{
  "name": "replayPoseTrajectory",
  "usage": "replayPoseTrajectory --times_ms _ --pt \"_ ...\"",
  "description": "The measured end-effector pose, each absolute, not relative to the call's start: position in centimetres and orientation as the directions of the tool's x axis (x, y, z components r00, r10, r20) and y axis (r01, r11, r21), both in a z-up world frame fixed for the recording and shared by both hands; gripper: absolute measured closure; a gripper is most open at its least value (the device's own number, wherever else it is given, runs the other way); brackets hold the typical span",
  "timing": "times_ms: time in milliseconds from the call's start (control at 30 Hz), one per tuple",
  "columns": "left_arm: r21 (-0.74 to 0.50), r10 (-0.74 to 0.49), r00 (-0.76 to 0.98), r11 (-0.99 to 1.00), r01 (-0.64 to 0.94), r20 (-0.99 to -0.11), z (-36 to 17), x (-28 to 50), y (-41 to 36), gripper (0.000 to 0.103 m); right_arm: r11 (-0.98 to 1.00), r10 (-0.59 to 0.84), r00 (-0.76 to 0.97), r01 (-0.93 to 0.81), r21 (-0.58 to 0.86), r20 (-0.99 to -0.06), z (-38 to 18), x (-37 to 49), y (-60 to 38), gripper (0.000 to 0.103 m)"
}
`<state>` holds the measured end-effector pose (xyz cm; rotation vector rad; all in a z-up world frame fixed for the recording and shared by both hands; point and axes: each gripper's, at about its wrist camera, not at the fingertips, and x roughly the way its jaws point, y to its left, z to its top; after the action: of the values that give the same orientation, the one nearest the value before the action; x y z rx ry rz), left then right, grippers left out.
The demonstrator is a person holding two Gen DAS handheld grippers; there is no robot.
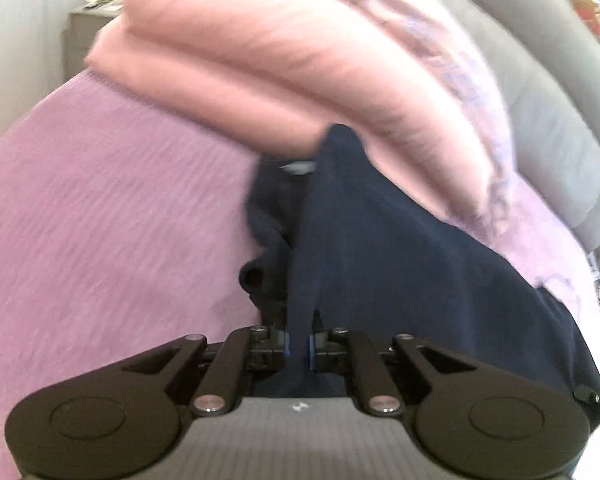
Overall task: Fold large clothes
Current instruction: 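Lift the held hem with both tools and fold it over onto the collar, then open both tools and release the folded hoodie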
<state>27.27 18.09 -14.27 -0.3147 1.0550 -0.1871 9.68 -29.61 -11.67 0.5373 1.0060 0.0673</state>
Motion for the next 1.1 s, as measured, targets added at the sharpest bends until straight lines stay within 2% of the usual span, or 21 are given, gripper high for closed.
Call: replayPoseTrajectory --times_ms 100,167,200,233,267,300,333,400,500,567,633,700,767,867,967,1100 --pt "-0.214 -0.171 0.379 0.974 -0.074 -0.91 -17.2 26.7 19.7 0.086 0.945 0.129 0.405 0.225 0.236 -0.905 -15.3 9.5 -29.1 0.064" --pt "-0.127 -0.088 0.369 0.989 -0.082 -0.925 -17.0 25.9 20.0 0.083 0.952 0.011 0.367 0.282 0.122 -0.93 -15.5 9.3 -29.8 0.064" --pt "-0.127 -0.089 0.402 0.99 -0.068 -0.911 -16.1 25.5 20.0 0.069 0.949 -0.011 0.41 0.291 0.12 -0.912 -14.4 9.0 -30.1 0.064" --pt "-0.147 -0.111 0.441 0.988 -0.049 -0.891 -15.2 25.2 19.9 0.057 0.947 -0.012 0.478 0.287 0.143 -0.878 -13.0 8.9 -30.1 0.059" --pt "-0.175 -0.144 0.479 0.984 -0.021 -0.866 -14.1 24.9 19.5 0.024 0.947 0.003 0.552 0.266 0.179 -0.834 -11.4 9.1 -29.8 0.033" --pt "-0.198 -0.181 0.506 0.98 0.02 -0.843 -13.0 25.2 18.4 0.0 0.951 0.033 0.61 0.225 0.213 -0.792 -10.3 9.6 -29.2 0.017" --pt "-0.21 -0.213 0.53 0.975 0.067 -0.821 -12.2 25.5 17.1 0.002 0.957 0.074 0.653 0.165 0.237 -0.754 -9.4 10.5 -28.2 0.004" --pt "-0.208 -0.278 0.545 0.96 0.188 -0.791 -11.4 27.0 13.5 0.0 0.963 0.18 0.688 0.022 0.267 -0.703 -9.0 13.4 -25.0 0.003" --pt "-0.204 -0.334 0.482 0.931 0.303 -0.81 -13.4 29.1 7.3 0.0 0.96 0.256 0.678 -0.094 0.264 -0.689 -11.8 18.1 -20.9 0.003" --pt "-0.222 -0.361 0.442 0.916 0.336 -0.821 -15.7 30.2 4.2 0.0 0.968 0.224 0.666 -0.067 0.242 -0.712 -14.8 20.9 -19.5 0.003" --pt "-0.206 -0.335 0.414 0.923 0.326 -0.846 -18.7 31.2 2.5 0.0 0.967 0.223 0.621 -0.046 0.249 -0.751 -17.9 22.8 -19.5 0.003" --pt "-0.193 -0.305 0.386 0.934 0.302 -0.871 -21.8 31.9 2.2 0.0 0.978 0.207 0.561 -0.132 0.16 -0.802 -20.3 23.5 -19.6 0.003" --pt "-0.203 -0.328 0.418 0.926 0.317 -0.847 -22.1 31.6 2.9 0.0 0.971 0.187 0.555 -0.231 0.066 -0.811 -20.9 23.3 -19.5 0.003" --pt "-0.201 -0.349 0.408 0.909 0.364 -0.844 -21.9 31.4 3.7 0.0 0.973 0.197 0.54 -0.211 0.095 -0.818 -20.8 23.1 -21.5 0.0" --pt "-0.215 -0.355 0.403 0.911 0.351 -0.844 -21.3 31.7 5.4 0.0 0.964 0.265 0.515 -0.163 0.21 -0.815 -21.1 22.6 -24.3 0.0" --pt "-0.183 -0.313 0.415 0.928 0.324 -0.854 -21.0 29.3 7.1 0.0 0.978 0.21 0.506 -0.096 0.188 -0.836 -20.3 21.4 -24.6 0.0"
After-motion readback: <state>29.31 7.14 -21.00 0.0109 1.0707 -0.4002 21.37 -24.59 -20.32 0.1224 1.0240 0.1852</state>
